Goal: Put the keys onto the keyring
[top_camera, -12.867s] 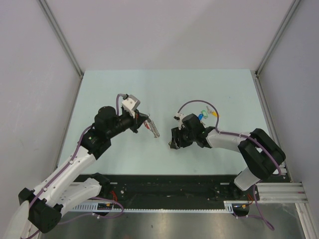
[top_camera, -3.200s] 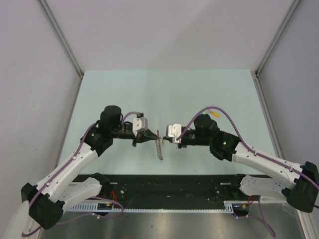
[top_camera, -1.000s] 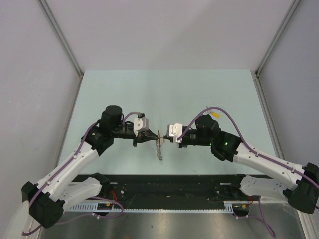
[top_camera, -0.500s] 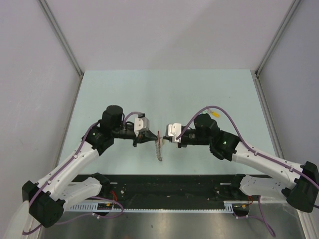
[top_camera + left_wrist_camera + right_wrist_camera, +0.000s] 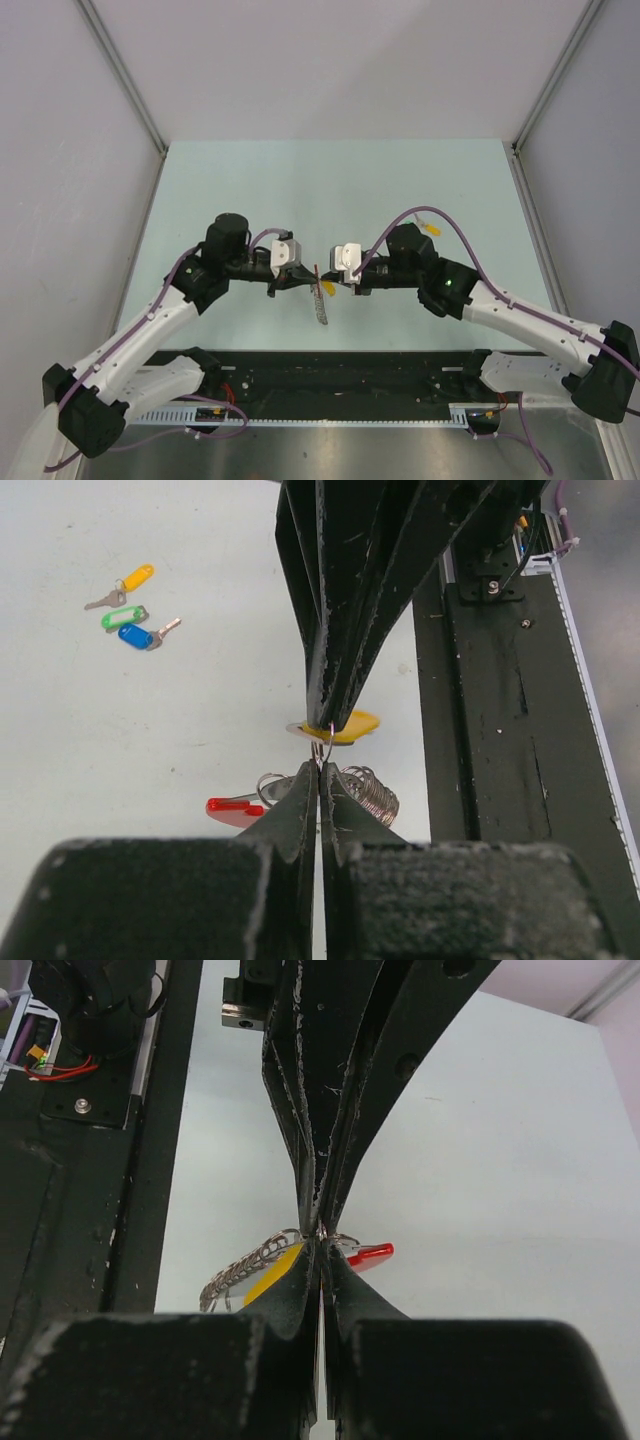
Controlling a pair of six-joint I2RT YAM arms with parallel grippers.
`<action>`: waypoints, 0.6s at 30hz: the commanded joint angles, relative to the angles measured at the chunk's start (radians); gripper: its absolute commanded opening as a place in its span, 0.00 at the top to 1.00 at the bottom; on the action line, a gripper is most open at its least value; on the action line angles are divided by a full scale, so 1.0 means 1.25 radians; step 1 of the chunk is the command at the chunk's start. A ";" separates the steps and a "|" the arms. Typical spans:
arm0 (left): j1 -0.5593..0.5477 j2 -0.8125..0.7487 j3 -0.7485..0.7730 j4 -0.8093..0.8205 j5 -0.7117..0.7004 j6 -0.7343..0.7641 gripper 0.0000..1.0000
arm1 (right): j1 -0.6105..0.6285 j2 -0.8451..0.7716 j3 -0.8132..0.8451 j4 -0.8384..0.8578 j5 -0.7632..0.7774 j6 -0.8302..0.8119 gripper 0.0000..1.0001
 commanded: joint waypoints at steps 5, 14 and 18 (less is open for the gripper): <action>-0.009 -0.035 0.022 0.036 -0.009 0.037 1.00 | 0.004 0.016 0.046 -0.009 -0.009 0.012 1.00; -0.008 -0.049 0.011 0.040 -0.030 0.056 1.00 | -0.017 -0.067 0.047 -0.085 0.006 0.023 1.00; -0.008 -0.054 0.009 0.037 -0.027 0.066 0.99 | -0.027 -0.068 0.048 -0.105 0.012 0.021 1.00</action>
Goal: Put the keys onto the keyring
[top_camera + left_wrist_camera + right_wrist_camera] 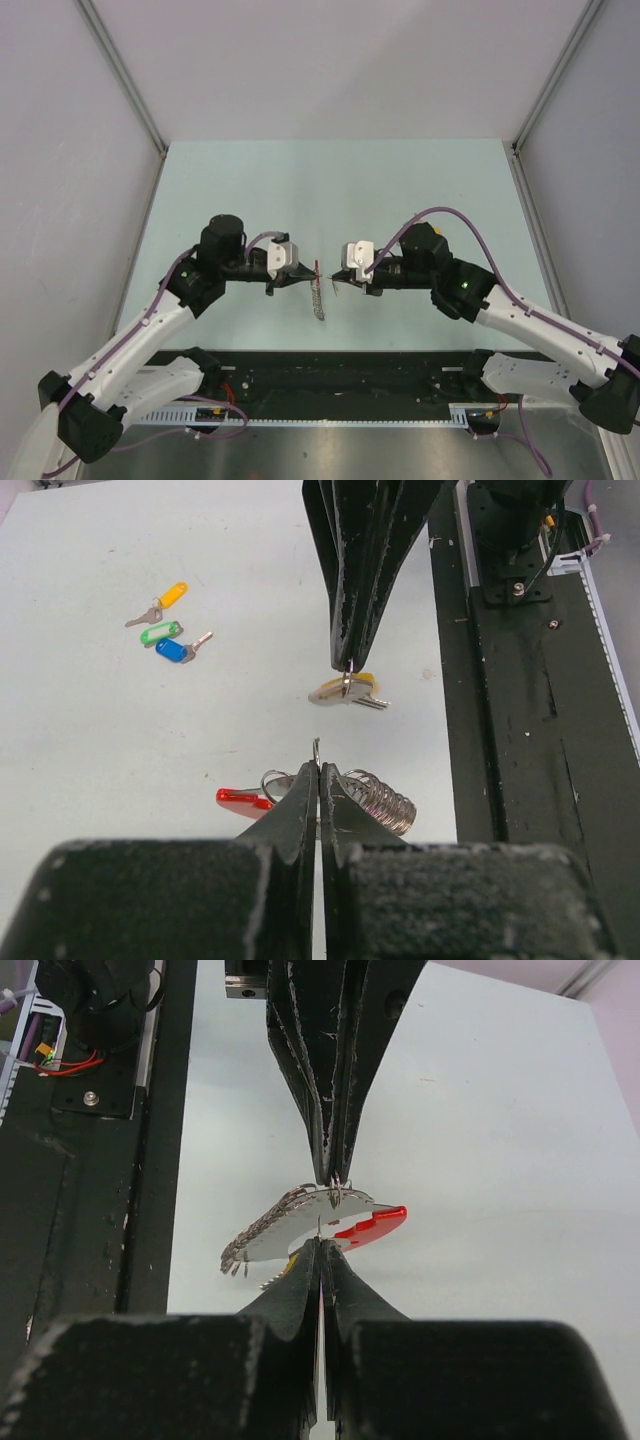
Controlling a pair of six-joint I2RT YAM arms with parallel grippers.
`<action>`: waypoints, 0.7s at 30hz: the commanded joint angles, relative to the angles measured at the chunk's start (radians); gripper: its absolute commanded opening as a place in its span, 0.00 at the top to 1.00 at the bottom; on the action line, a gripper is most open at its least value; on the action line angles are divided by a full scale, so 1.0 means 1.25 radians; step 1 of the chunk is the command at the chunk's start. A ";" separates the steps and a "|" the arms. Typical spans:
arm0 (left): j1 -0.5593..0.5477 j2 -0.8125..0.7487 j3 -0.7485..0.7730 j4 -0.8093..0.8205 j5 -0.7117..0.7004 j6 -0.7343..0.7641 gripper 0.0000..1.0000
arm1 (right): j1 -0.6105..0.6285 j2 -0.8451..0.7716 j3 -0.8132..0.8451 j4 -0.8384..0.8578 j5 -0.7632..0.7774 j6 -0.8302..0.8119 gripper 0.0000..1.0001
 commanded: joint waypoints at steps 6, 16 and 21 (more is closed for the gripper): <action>-0.006 -0.023 -0.001 0.027 0.011 0.057 1.00 | -0.018 0.013 0.039 -0.022 -0.010 0.009 1.00; -0.018 -0.025 -0.014 0.031 0.024 0.084 0.99 | -0.020 0.034 0.039 -0.018 -0.020 0.001 1.00; -0.019 -0.025 -0.017 0.034 0.027 0.088 0.99 | -0.020 0.042 0.044 -0.020 -0.034 -0.007 1.00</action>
